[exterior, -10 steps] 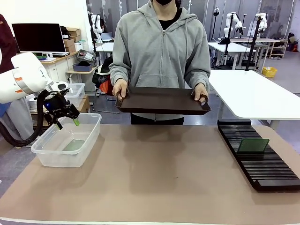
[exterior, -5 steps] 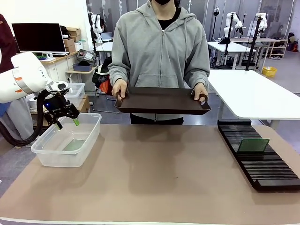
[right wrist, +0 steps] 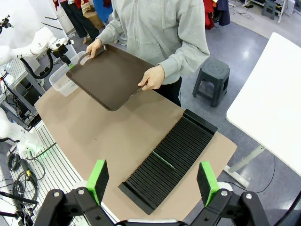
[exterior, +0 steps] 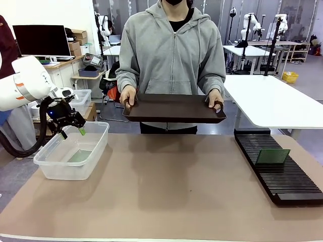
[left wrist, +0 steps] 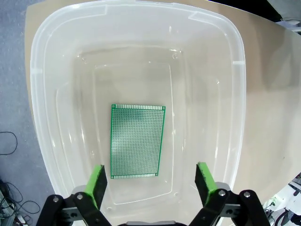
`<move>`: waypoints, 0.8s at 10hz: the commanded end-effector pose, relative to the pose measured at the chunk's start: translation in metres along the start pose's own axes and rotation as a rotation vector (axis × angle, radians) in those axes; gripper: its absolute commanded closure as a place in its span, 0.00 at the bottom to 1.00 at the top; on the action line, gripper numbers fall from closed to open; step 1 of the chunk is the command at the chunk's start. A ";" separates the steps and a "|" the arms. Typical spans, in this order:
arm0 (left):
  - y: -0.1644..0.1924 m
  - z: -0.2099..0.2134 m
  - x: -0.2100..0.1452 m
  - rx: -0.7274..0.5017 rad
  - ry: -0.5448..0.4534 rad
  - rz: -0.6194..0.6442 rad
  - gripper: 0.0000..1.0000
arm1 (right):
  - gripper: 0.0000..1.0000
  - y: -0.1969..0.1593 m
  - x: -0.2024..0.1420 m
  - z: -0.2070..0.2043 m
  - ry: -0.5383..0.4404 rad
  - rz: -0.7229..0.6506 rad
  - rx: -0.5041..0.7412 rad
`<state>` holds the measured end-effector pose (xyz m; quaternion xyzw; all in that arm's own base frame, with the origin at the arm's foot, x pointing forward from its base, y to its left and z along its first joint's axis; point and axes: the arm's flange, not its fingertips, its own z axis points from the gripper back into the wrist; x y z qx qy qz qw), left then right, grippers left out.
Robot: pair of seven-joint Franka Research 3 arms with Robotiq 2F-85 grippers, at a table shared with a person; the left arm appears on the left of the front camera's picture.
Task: Sort PCBs into racks and boxes based on the side picked up.
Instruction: If the short side of the Blank PCB is picked up, insert it into the PCB Rack ; if the long side is picked up, place it in the Organizing box.
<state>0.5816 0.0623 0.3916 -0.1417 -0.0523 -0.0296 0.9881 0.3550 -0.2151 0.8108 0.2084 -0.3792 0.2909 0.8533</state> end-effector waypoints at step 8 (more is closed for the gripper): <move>-0.018 0.259 -0.010 -0.143 -0.143 -0.630 0.00 | 0.00 0.002 -0.001 0.000 -0.006 -0.002 0.013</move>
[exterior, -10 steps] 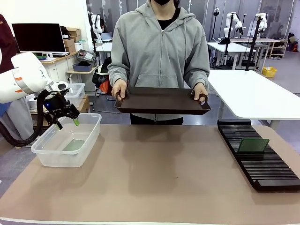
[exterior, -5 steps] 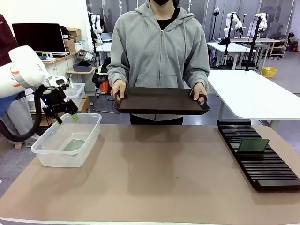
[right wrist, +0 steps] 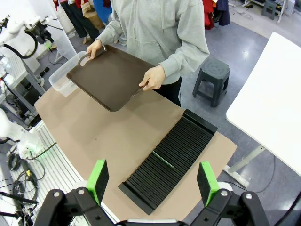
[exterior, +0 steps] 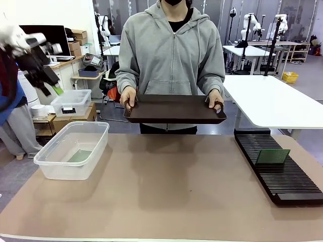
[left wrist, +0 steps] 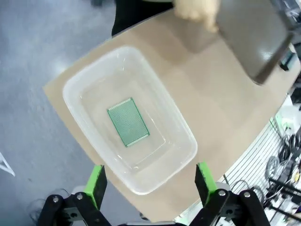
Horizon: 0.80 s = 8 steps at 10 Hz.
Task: Sort PCBs into racks and boxes based on the side picked up.
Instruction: If the short side of the Blank PCB is picked up, insert it into the PCB Rack ; if the long side is picked up, place it in the Organizing box.
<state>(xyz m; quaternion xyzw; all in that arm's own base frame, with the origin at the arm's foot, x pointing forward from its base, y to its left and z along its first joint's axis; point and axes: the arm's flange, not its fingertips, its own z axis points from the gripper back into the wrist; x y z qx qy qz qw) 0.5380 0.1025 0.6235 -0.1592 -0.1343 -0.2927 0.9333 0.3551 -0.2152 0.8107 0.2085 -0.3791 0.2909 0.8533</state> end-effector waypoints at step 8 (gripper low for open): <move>-0.024 0.147 -0.025 -0.041 -0.451 -0.386 0.00 | 0.00 0.002 -0.001 0.000 -0.006 -0.002 0.013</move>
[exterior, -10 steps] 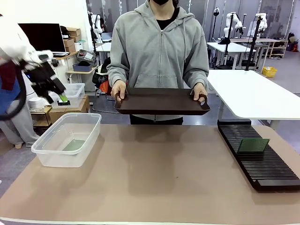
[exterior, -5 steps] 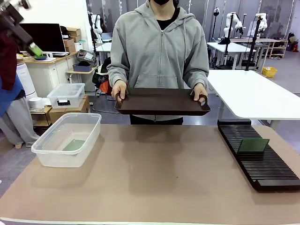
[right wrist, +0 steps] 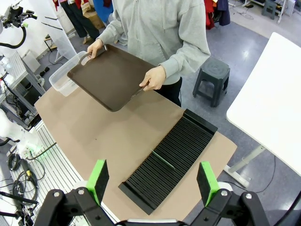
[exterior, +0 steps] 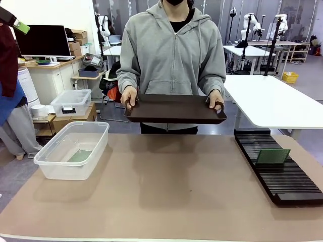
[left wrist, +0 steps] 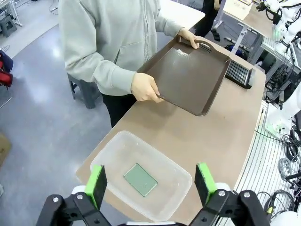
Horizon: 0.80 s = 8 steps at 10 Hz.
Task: Sort PCBs into racks and boxes based on the side picked up.
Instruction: If the short side of the Blank PCB is picked up, insert it into the PCB Rack ; if the long side is picked up, place it in the Organizing box.
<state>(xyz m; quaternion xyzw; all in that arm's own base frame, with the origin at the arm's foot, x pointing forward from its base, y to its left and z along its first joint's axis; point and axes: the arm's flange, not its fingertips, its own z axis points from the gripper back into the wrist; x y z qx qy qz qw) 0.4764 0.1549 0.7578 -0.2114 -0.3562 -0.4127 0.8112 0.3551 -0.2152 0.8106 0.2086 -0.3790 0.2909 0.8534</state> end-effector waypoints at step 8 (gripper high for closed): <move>-0.009 0.033 0.029 0.008 0.076 -0.064 0.00 | 0.00 0.002 0.000 0.000 -0.006 -0.002 0.012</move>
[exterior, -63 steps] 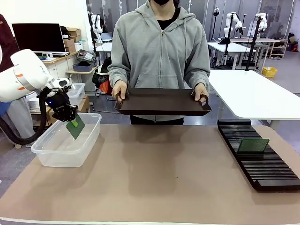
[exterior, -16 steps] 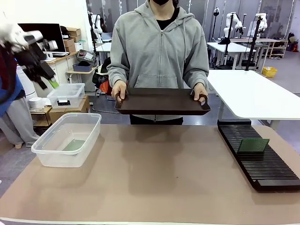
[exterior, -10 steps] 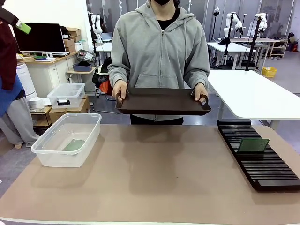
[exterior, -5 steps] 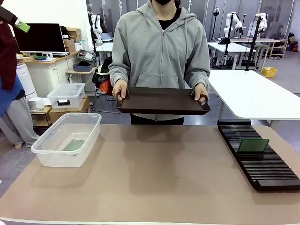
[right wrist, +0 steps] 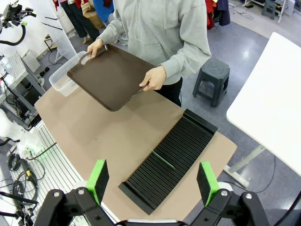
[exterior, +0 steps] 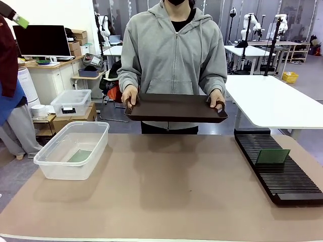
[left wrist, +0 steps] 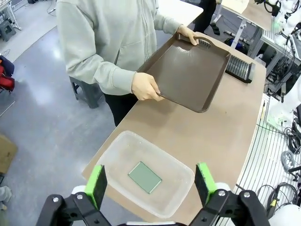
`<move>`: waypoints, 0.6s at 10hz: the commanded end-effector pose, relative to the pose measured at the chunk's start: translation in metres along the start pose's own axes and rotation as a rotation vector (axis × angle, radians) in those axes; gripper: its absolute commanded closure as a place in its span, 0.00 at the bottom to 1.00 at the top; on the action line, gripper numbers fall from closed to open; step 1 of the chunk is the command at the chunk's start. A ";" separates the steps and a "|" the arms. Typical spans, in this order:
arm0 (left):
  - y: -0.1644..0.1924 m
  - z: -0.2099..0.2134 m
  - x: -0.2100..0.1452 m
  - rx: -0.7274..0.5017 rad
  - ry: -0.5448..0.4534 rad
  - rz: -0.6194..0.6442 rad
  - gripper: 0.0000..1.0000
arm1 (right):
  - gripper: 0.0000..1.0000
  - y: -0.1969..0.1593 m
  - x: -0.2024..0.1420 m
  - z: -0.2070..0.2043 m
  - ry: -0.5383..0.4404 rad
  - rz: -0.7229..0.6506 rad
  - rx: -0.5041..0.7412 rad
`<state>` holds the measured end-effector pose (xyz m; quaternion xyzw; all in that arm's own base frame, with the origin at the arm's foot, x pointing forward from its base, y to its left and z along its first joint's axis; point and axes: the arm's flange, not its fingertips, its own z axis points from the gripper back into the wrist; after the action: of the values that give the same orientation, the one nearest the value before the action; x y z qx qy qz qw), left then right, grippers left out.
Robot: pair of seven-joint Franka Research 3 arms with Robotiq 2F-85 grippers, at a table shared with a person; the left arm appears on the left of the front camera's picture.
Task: Sort PCBs into racks and boxes based on the side picked up.
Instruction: If the short side of the Blank PCB is picked up, insert it into the PCB Rack ; if the long side is picked up, place it in the Organizing box.
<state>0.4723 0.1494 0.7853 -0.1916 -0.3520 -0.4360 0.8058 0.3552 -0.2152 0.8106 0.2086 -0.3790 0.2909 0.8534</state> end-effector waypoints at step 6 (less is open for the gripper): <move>-0.035 0.061 0.029 0.031 0.069 -0.152 0.00 | 0.00 0.002 0.000 0.000 -0.006 -0.002 0.012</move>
<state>0.4286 0.1433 0.8463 -0.1420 -0.3427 -0.4761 0.7973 0.3551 -0.2152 0.8106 0.2086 -0.3790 0.2909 0.8534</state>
